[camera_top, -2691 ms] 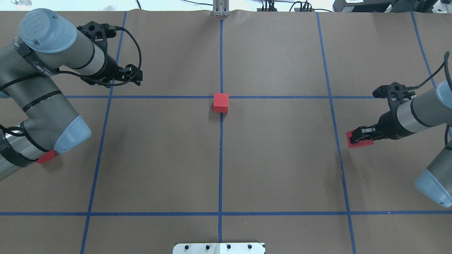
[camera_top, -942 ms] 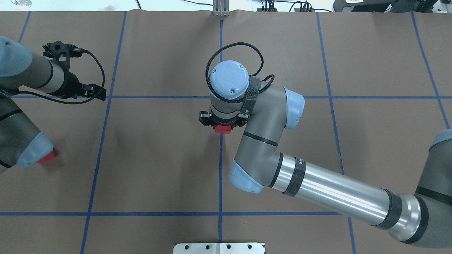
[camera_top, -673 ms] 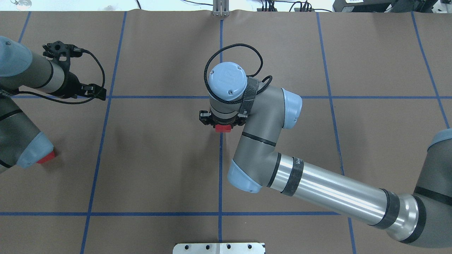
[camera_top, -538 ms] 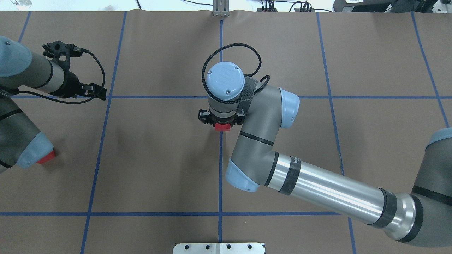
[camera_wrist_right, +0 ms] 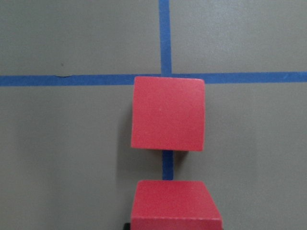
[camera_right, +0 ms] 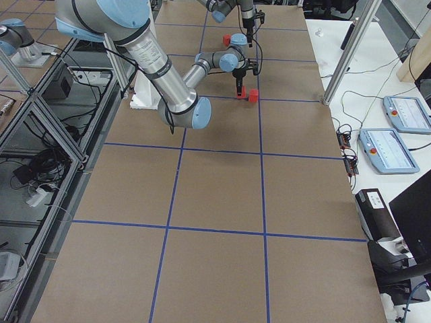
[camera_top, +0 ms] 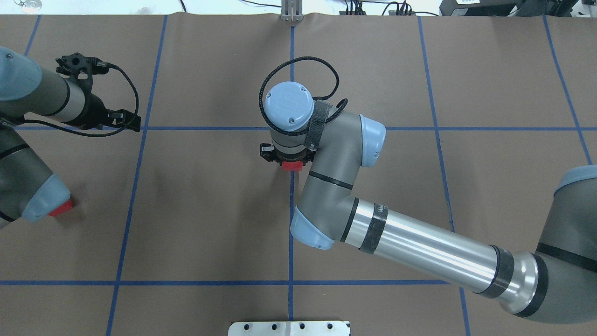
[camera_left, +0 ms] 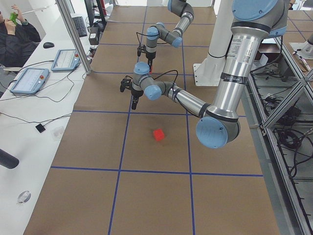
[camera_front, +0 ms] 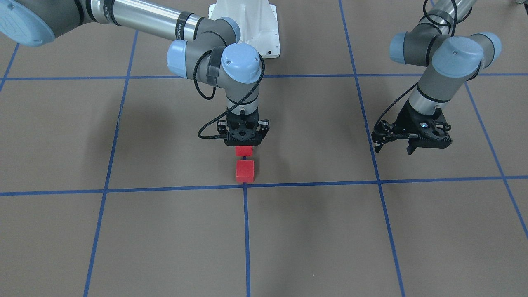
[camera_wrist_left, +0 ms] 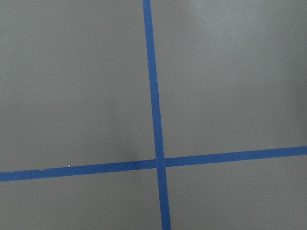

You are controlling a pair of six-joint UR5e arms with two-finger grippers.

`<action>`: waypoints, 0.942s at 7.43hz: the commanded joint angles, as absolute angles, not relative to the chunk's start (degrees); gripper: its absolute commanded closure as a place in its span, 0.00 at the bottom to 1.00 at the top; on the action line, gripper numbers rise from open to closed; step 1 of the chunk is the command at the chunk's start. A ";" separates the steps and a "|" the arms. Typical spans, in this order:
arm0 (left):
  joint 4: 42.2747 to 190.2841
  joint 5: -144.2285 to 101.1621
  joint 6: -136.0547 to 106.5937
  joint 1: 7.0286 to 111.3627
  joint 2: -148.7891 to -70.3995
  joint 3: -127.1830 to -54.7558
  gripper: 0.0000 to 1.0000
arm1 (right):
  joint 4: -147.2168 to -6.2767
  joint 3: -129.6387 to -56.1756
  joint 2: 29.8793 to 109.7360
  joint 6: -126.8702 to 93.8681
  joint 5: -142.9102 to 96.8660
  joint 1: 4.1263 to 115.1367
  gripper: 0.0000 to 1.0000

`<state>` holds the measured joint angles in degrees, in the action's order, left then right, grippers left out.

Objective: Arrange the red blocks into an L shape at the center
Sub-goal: 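Lower the cube next to the center cube and open the right gripper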

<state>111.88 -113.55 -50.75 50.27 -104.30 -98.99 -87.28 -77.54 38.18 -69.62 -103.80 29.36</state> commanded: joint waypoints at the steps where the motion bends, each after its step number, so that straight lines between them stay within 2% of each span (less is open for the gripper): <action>1: 111.88 -113.55 -50.89 50.27 -104.33 -98.96 0.00 | -84.58 -75.86 38.14 -69.52 -102.83 29.44 1.00; 7: 111.88 -113.55 -50.98 50.27 -104.33 -98.96 0.00 | -82.71 -75.06 38.06 -69.08 -100.90 29.36 1.00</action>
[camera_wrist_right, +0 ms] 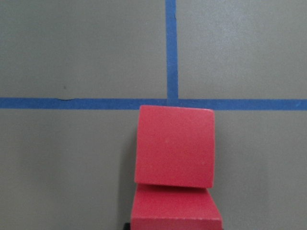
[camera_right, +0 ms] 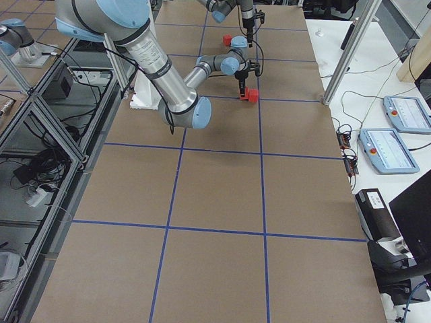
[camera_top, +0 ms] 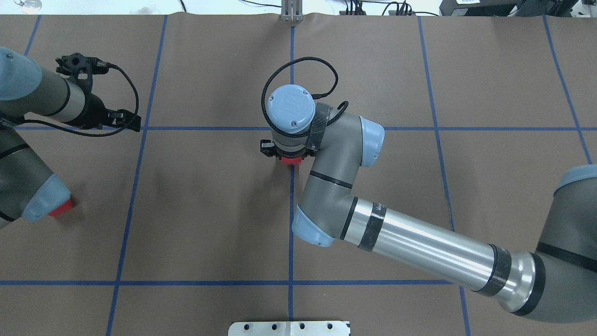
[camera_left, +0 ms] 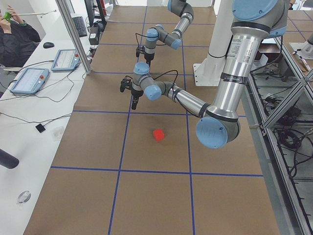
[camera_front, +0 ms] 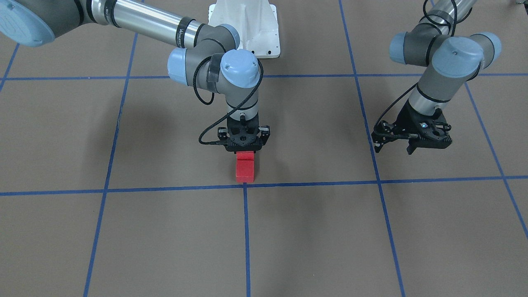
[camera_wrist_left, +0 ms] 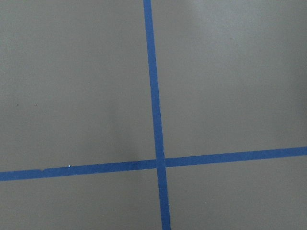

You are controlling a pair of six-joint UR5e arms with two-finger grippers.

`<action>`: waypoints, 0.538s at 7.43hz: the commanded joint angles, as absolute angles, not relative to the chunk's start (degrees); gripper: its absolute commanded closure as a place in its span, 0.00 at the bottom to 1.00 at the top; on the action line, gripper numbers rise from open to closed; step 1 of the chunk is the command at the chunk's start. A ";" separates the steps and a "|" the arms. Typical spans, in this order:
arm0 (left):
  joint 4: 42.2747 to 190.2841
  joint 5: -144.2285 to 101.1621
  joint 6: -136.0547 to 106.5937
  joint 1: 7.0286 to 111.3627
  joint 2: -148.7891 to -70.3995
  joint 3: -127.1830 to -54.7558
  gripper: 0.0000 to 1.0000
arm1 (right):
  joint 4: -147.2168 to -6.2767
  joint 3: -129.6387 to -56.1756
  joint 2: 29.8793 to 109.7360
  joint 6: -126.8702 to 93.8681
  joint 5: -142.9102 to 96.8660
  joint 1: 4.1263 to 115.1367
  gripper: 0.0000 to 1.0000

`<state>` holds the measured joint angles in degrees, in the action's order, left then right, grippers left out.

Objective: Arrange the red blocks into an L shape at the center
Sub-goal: 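Lower the cube next to the center cube and open the right gripper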

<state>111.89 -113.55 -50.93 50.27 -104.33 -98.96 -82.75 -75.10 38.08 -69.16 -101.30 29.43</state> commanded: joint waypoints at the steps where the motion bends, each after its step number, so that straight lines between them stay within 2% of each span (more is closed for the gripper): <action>1: 111.88 -113.55 -50.80 50.27 -104.33 -98.88 0.00 | -82.71 -75.06 38.06 -69.08 -100.90 29.36 1.00; 3: 111.88 -113.55 -50.80 50.27 -104.33 -98.79 0.00 | -82.71 -75.06 38.14 -67.95 -100.81 29.36 0.96; 4: 111.88 -113.55 -50.71 50.27 -104.33 -98.79 0.00 | -82.71 -75.15 38.06 -67.85 -100.81 29.36 0.75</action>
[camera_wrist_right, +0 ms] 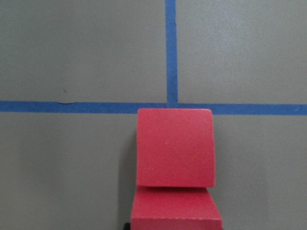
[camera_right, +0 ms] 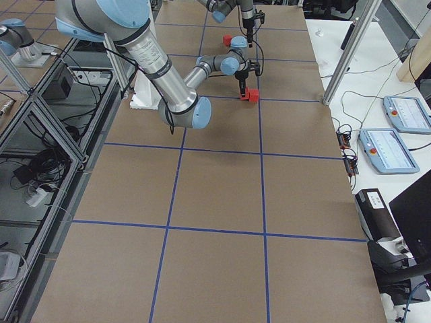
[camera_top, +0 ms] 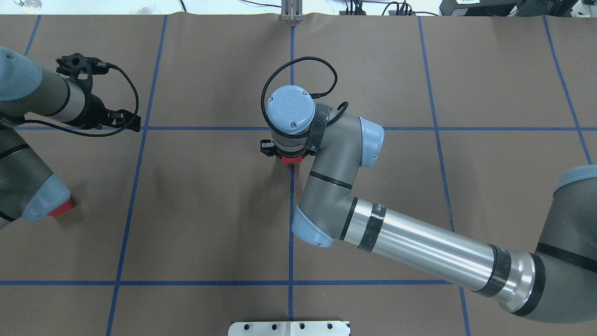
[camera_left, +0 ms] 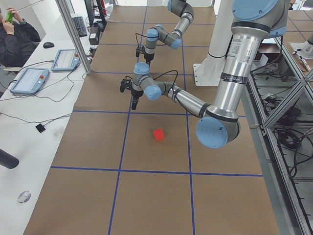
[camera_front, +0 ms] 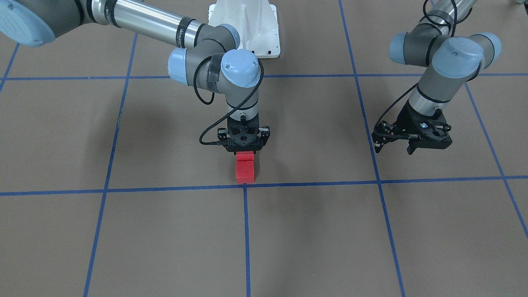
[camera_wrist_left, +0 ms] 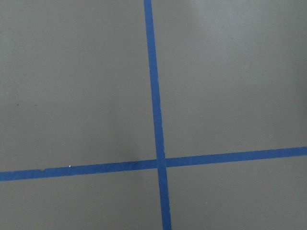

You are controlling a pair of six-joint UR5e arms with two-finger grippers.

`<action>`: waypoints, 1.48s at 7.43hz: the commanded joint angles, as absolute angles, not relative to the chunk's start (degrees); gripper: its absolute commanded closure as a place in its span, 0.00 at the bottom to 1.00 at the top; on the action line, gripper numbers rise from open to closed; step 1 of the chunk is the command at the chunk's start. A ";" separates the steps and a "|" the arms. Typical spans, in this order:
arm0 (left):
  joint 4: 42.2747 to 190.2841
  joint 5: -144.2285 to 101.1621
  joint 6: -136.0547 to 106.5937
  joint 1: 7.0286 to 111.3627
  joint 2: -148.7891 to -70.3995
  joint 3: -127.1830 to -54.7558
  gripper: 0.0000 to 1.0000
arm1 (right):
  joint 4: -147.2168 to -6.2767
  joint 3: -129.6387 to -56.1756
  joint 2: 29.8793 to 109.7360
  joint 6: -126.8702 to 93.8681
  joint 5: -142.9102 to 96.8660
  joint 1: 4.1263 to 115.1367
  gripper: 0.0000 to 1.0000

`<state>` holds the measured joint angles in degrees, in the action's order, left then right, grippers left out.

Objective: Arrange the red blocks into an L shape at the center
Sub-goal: 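Lower the cube next to the center cube and open the right gripper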

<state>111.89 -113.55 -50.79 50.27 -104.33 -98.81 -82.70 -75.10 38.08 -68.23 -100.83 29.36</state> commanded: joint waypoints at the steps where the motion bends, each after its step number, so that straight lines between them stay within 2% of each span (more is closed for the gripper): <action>1: 111.88 -113.55 -50.71 50.27 -104.33 -98.62 0.00 | -82.71 -75.15 38.14 -67.85 -100.72 29.36 0.57; 2: 111.88 -113.55 -50.71 50.27 -104.33 -98.61 0.00 | -82.71 -75.15 38.06 -67.33 -100.72 29.44 0.50; 4: 111.88 -113.55 -50.71 50.27 -104.33 -98.53 0.00 | -82.27 -75.15 38.14 -67.32 -100.64 29.36 0.18; 9: 111.88 -113.55 -50.71 50.45 -104.41 -98.52 0.00 | -82.18 -75.32 37.97 -67.24 -100.19 29.53 0.17; 10: 111.88 -113.73 -50.54 50.80 -104.33 -98.70 0.00 | -81.74 -75.93 37.79 -67.32 -100.80 30.14 0.07; 11: 111.88 -114.77 -50.45 51.32 -104.15 -98.88 0.00 | -82.00 -76.63 37.71 -67.41 -101.94 30.84 0.03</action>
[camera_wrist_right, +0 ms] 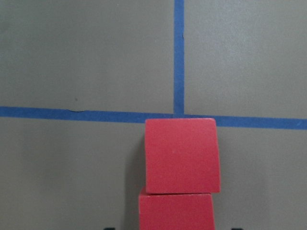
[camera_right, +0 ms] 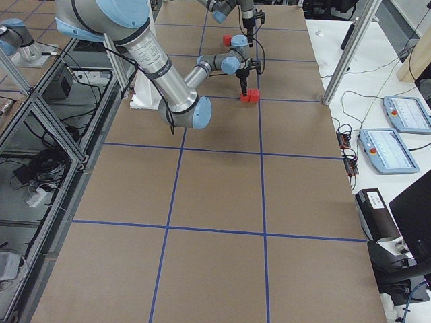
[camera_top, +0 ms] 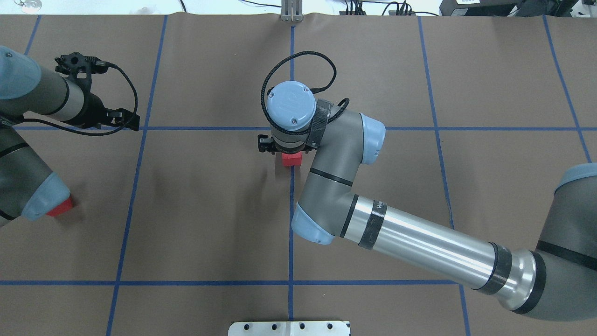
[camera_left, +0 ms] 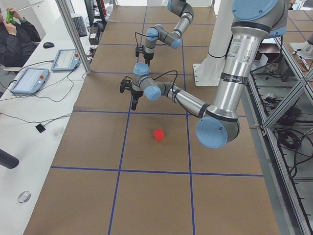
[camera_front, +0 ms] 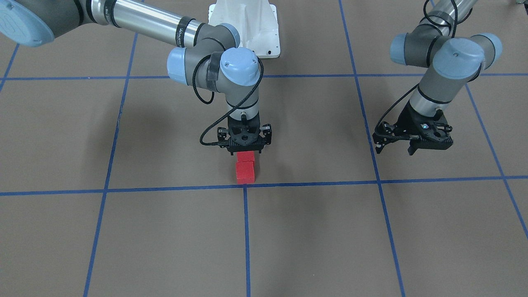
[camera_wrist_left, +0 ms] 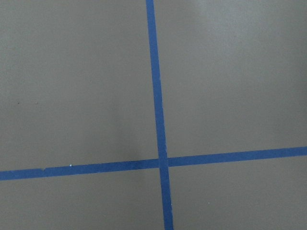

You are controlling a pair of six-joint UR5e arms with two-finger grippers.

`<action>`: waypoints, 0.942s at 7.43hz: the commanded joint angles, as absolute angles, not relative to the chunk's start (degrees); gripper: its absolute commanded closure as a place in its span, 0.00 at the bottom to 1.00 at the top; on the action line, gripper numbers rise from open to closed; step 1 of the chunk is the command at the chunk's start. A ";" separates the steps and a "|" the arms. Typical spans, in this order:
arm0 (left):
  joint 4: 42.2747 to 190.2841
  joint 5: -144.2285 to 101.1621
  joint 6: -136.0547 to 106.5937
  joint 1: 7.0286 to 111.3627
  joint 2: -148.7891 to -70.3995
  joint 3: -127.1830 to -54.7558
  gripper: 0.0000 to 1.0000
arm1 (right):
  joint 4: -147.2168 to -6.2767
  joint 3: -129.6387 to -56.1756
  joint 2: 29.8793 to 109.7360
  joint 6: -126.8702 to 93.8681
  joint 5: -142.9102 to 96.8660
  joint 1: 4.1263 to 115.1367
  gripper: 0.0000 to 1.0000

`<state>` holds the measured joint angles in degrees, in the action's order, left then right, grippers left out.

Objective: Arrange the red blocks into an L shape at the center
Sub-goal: 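Lower the cube next to the center cube and open the right gripper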

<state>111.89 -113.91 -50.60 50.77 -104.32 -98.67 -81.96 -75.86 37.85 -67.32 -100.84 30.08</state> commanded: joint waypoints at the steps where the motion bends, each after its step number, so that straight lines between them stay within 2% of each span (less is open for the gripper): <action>1: 111.80 -117.05 -50.28 52.37 -102.32 -99.75 0.00 | -82.44 -77.25 37.79 -67.85 -104.56 31.89 0.02; 4: 111.79 -117.60 -44.41 52.91 -90.22 -108.69 0.00 | -88.76 -84.61 40.41 -67.94 -110.03 36.20 0.01; 7: 112.23 -116.90 -48.83 53.00 -79.48 -111.27 0.00 | -88.51 -88.15 44.82 -67.85 -109.95 36.83 0.01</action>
